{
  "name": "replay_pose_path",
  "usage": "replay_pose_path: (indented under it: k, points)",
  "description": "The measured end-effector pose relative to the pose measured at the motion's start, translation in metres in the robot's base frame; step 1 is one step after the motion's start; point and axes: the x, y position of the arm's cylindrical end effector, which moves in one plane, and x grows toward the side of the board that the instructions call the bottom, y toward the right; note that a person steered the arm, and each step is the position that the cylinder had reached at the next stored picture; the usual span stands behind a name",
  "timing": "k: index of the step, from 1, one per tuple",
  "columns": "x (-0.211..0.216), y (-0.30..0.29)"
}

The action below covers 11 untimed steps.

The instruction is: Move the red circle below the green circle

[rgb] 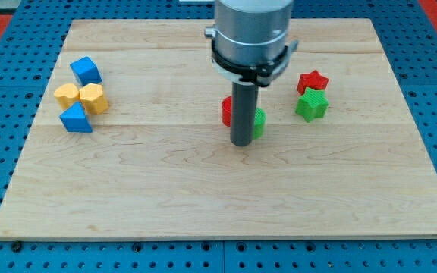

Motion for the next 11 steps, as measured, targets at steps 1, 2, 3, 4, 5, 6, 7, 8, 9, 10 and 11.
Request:
replay_pose_path:
  k: [1,2,3,4,5,6,7,8,9,10,11]
  points:
    - [-0.005,-0.003]
    - [-0.027,0.047]
    - [-0.017,0.049]
    - [0.015,-0.027]
    - [-0.043,-0.069]
    - [-0.054,0.024]
    - [-0.040,0.062]
    - [0.000,0.057]
    - [0.035,0.084]
    - [0.011,0.109]
    - [0.011,0.112]
